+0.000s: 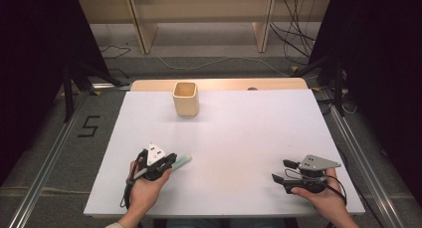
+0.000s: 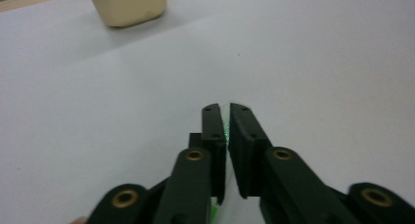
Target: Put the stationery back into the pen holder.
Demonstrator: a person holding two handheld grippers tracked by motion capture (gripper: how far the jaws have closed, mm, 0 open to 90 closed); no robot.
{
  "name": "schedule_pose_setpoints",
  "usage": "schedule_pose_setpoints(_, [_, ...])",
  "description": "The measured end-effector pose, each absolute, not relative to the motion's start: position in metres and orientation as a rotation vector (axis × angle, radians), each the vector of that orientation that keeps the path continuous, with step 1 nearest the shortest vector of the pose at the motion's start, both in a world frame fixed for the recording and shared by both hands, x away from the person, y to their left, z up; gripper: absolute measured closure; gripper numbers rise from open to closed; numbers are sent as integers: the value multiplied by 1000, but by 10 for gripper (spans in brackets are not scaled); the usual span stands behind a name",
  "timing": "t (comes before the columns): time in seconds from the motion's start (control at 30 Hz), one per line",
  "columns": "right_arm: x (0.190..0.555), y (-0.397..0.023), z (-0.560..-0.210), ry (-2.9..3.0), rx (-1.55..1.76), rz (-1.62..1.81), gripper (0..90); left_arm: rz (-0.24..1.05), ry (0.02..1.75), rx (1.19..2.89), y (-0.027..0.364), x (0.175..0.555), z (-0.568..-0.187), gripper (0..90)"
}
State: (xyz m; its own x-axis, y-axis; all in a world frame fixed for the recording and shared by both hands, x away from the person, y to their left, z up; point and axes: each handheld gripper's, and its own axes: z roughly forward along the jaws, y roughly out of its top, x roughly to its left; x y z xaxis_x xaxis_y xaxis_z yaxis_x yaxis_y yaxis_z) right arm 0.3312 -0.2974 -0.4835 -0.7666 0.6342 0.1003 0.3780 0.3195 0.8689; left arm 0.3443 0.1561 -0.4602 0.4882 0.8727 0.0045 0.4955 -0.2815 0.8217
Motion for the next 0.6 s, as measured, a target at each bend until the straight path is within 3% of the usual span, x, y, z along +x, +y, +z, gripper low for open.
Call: schedule_pose_setpoints(0.6, [328, -299, -484, 2327, 915, 1429, 305, 502, 1340, 2113, 116, 415, -474, 899])
